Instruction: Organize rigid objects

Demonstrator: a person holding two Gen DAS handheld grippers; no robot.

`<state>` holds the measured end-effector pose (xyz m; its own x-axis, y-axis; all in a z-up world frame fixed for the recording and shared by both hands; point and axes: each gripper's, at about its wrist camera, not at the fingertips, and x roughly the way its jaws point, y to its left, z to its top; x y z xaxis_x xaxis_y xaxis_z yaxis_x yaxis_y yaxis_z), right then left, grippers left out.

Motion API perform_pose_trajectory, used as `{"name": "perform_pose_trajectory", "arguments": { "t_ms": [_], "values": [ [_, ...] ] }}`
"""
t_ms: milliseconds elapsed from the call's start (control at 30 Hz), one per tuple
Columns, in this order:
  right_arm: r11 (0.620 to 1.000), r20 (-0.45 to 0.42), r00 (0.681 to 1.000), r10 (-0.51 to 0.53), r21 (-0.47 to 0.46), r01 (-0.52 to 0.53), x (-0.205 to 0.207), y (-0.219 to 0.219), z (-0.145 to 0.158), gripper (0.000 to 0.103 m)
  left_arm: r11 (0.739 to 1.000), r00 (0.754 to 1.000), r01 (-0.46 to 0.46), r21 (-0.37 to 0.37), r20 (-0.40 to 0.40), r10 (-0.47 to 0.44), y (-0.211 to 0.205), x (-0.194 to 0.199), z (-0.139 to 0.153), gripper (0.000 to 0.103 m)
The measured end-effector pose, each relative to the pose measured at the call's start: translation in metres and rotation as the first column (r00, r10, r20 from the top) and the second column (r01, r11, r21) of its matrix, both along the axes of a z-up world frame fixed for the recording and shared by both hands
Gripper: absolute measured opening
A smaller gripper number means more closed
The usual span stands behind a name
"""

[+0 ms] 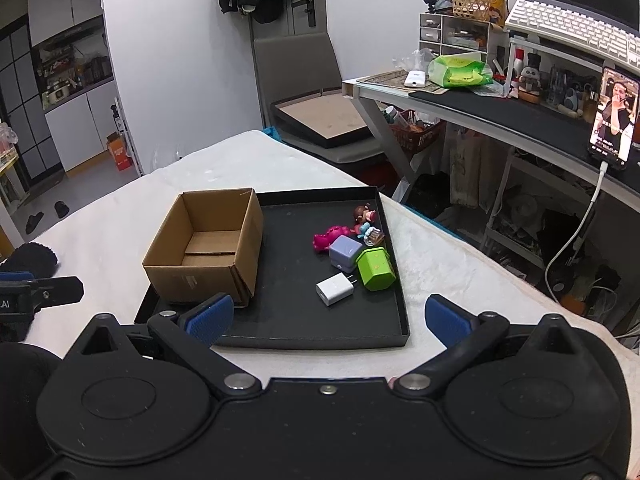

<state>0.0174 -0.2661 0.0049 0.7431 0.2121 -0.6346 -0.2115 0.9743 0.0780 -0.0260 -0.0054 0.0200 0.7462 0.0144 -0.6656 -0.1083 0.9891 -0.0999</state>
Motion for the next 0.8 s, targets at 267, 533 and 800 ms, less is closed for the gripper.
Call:
{"name": "perform_pose_trajectory", "arguments": {
  "t_ms": [267, 533, 800],
  "values": [
    [1.000, 0.014, 1.000, 0.001, 0.006, -0.001, -0.005, -0.001, 0.002, 0.103, 1.000, 1.000, -0.010, 0.006, 0.013, 0.010, 0.001, -0.007, 0.005, 0.103],
    [1.000, 0.017, 1.000, 0.022, 0.016, -0.023, -0.008, 0.003, 0.003, 0.103, 0.999, 0.999, -0.029, 0.019, 0.030, 0.029, 0.005, -0.012, 0.013, 0.103],
    [1.000, 0.027, 0.999, 0.027, 0.012, -0.027, -0.013, 0.006, 0.006, 0.103, 0.999, 0.999, -0.034, 0.019, 0.038, 0.034, 0.006, -0.016, 0.015, 0.103]
  ]
}}
